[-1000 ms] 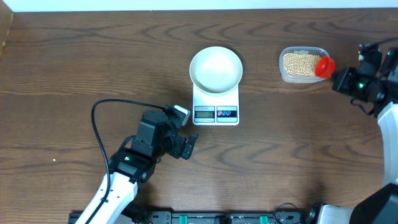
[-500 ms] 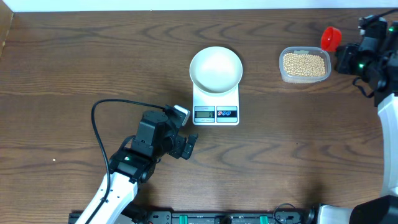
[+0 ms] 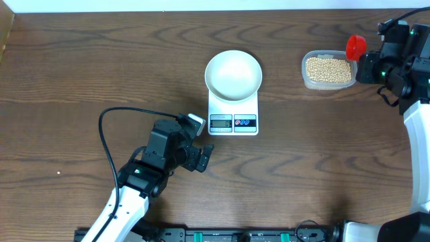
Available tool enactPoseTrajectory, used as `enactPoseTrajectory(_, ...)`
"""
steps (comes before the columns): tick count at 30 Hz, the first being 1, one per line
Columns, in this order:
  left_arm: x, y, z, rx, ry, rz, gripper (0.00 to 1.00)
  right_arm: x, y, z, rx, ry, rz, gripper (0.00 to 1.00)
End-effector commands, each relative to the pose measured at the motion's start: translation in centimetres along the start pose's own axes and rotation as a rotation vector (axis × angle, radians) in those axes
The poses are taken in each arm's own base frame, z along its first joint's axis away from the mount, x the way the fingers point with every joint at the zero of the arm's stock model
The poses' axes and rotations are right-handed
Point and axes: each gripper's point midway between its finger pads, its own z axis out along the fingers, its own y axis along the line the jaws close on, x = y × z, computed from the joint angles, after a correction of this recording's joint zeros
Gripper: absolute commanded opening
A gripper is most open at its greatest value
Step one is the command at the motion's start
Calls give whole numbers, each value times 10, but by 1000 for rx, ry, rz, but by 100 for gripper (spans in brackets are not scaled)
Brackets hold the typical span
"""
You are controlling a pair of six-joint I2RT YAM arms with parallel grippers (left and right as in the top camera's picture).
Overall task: Scoop item into bowl and weigh 50g on scale
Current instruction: 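Lower the red scoop with the right gripper into the soybean tub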
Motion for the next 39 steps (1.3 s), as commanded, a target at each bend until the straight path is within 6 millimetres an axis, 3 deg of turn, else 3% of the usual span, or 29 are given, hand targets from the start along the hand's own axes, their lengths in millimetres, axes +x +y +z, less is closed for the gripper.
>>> enactPoseTrajectory(1,-10,3,-4,-14,-22,14,98,-4,7,-1,-4,-2,-76,1)
enactPoseTrajectory(15,-10,3,-4,-14,-22,14,98,15,6,12,0,77,-71,1)
enactPoseTrajectory(39,-10,3,-4,-14,-22,14,98,64,-25,84,70,283,-127,1)
